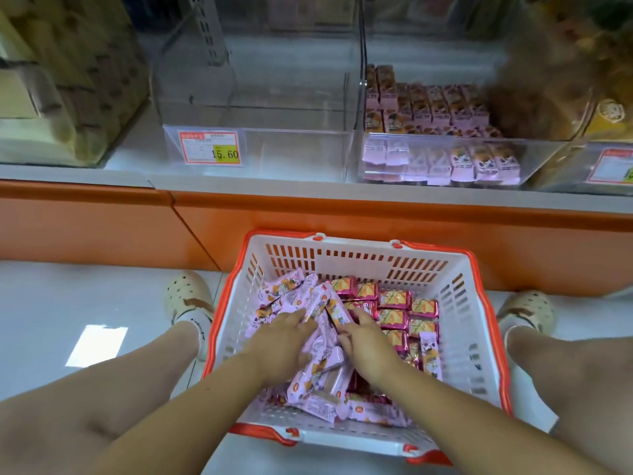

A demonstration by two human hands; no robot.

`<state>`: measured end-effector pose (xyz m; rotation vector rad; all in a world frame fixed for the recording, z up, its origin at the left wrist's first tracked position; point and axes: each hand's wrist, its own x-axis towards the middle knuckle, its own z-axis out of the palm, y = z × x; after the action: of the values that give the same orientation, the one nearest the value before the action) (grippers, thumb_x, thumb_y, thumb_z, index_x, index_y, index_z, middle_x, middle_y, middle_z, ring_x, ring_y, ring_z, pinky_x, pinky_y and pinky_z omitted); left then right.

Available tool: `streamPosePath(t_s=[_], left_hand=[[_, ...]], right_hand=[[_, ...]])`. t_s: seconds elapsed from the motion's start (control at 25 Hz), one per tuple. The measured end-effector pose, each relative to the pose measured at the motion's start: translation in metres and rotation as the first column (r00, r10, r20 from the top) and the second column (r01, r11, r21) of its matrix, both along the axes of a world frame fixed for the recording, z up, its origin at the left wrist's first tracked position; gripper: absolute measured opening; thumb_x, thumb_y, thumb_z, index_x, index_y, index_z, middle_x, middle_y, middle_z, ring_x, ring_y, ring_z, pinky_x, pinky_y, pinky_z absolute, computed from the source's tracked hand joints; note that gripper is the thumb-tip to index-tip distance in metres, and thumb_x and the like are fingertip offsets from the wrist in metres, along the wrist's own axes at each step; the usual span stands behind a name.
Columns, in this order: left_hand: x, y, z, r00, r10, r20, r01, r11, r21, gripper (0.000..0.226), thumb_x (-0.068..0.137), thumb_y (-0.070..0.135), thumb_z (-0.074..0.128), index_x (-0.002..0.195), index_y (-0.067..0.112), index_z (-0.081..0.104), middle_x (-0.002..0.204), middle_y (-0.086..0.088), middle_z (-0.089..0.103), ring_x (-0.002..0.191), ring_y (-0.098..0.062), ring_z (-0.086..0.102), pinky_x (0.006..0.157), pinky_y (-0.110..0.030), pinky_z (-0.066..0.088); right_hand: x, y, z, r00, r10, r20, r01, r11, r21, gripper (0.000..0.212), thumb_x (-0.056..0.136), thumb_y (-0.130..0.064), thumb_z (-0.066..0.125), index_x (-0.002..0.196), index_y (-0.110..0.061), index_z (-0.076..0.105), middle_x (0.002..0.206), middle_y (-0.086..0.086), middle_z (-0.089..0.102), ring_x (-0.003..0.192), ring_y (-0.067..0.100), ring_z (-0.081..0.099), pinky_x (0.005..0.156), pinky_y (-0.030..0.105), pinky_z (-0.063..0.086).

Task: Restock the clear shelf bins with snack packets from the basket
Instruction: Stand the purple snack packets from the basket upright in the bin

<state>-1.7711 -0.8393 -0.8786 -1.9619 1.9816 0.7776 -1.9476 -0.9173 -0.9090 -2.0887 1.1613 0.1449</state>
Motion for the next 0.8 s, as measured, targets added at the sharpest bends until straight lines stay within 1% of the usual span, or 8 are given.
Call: streamPosePath(t_s=[0.08, 0.16, 0.24, 0.4, 0.52, 0.6, 0.68, 0.8], left_hand=[[-0.003, -0.003, 0.002, 1.0, 0.002, -0.002, -0.002, 1.0, -0.017, 0.063, 0.097, 0.04, 0.047, 0.151, 0.025, 0.02, 0.161, -0.006, 0.008, 0.146, -0.026, 0.015, 0.115, -0.045, 0.026], [-0.008, -0.006, 0.006, 1.0, -0.001, -0.009, 0.001, 0.999, -0.032, 0.061, 0.098, 0.039, 0.046, 0.152, 0.025, 0.021, 0.161, -0.005, 0.01, 0.146, -0.025, 0.014, 0.116, -0.043, 0.024], [-0.014, -0.01, 0.011, 0.999, 0.023, -0.044, -0.026, 0.998, -0.065, 0.059, 0.099, 0.038, 0.044, 0.152, 0.024, 0.021, 0.16, -0.004, 0.013, 0.146, -0.023, 0.016, 0.116, -0.042, 0.023], [-0.033, -0.024, 0.021, 0.928, 0.208, -0.309, -0.264, 0.953, -0.15, 0.062, 0.099, 0.035, 0.05, 0.152, 0.026, 0.02, 0.157, -0.001, 0.024, 0.14, -0.023, 0.029, 0.111, -0.041, 0.032], [-0.04, -0.039, 0.028, 0.945, 0.139, -0.296, -0.224, 0.935, -0.276, 0.076, 0.094, 0.032, 0.058, 0.153, 0.032, 0.01, 0.161, -0.002, 0.008, 0.144, -0.024, 0.019, 0.113, -0.042, 0.03], [-0.039, -0.049, 0.038, 0.949, 0.068, -0.307, -0.169, 0.934, -0.316, 0.076, 0.09, 0.032, 0.064, 0.151, 0.034, 0.018, 0.158, -0.002, 0.02, 0.143, -0.025, 0.022, 0.114, -0.042, 0.029], [-0.041, -0.054, 0.054, 0.884, 0.079, -0.462, -0.182, 0.966, -0.184, 0.063, 0.089, 0.035, 0.066, 0.144, 0.034, 0.037, 0.145, 0.005, 0.045, 0.13, -0.016, 0.044, 0.107, -0.033, 0.037], [-0.052, -0.052, 0.072, 0.698, 0.274, -0.662, -0.243, 0.96, 0.142, 0.048, 0.088, 0.036, 0.067, 0.134, 0.034, 0.052, 0.127, 0.005, 0.061, 0.11, -0.014, 0.061, 0.101, -0.032, 0.046]], right_hand=[[-0.007, -0.004, 0.003, 0.991, -0.124, 0.05, 0.125, 0.992, -0.008, 0.019, 0.097, -0.017, 0.053, 0.098, -0.009, 0.07, 0.123, 0.012, 0.058, 0.108, 0.021, 0.054, 0.096, 0.035, 0.043], [-0.015, -0.007, 0.012, 0.949, -0.295, 0.109, 0.291, 0.955, 0.052, 0.008, 0.094, -0.017, 0.059, 0.088, -0.014, 0.063, 0.1, 0.003, 0.062, 0.087, 0.015, 0.055, 0.076, 0.027, 0.04], [-0.024, -0.014, 0.023, 0.86, -0.487, 0.152, 0.457, 0.868, 0.196, 0.008, 0.09, -0.014, 0.065, 0.095, -0.014, 0.058, 0.099, 0.0, 0.06, 0.084, 0.015, 0.057, 0.07, 0.027, 0.041], [-0.038, -0.022, 0.053, 0.674, -0.722, 0.158, 0.523, 0.617, 0.588, 0.031, 0.083, -0.006, 0.07, 0.108, -0.021, 0.058, 0.106, 0.002, 0.061, 0.093, 0.017, 0.061, 0.086, 0.034, 0.045], [-0.053, -0.024, 0.075, 0.714, -0.664, 0.222, 0.422, 0.661, 0.62, 0.036, 0.083, -0.005, 0.07, 0.11, -0.027, 0.062, 0.112, -0.002, 0.064, 0.102, 0.018, 0.062, 0.094, 0.038, 0.045], [-0.064, -0.029, 0.088, 0.737, -0.613, 0.286, 0.385, 0.728, 0.567, 0.038, 0.083, -0.004, 0.068, 0.112, -0.03, 0.062, 0.111, -0.003, 0.068, 0.094, 0.016, 0.065, 0.086, 0.035, 0.049], [-0.071, -0.038, 0.101, 0.719, -0.602, 0.347, 0.389, 0.762, 0.517, 0.04, 0.085, -0.004, 0.067, 0.115, -0.03, 0.061, 0.109, -0.005, 0.07, 0.086, 0.013, 0.068, 0.08, 0.031, 0.05], [-0.078, -0.05, 0.107, 0.58, -0.68, 0.449, 0.431, 0.724, 0.539, 0.037, 0.083, -0.001, 0.069, 0.111, -0.024, 0.062, 0.105, -0.001, 0.072, 0.092, 0.017, 0.069, 0.082, 0.032, 0.053]])
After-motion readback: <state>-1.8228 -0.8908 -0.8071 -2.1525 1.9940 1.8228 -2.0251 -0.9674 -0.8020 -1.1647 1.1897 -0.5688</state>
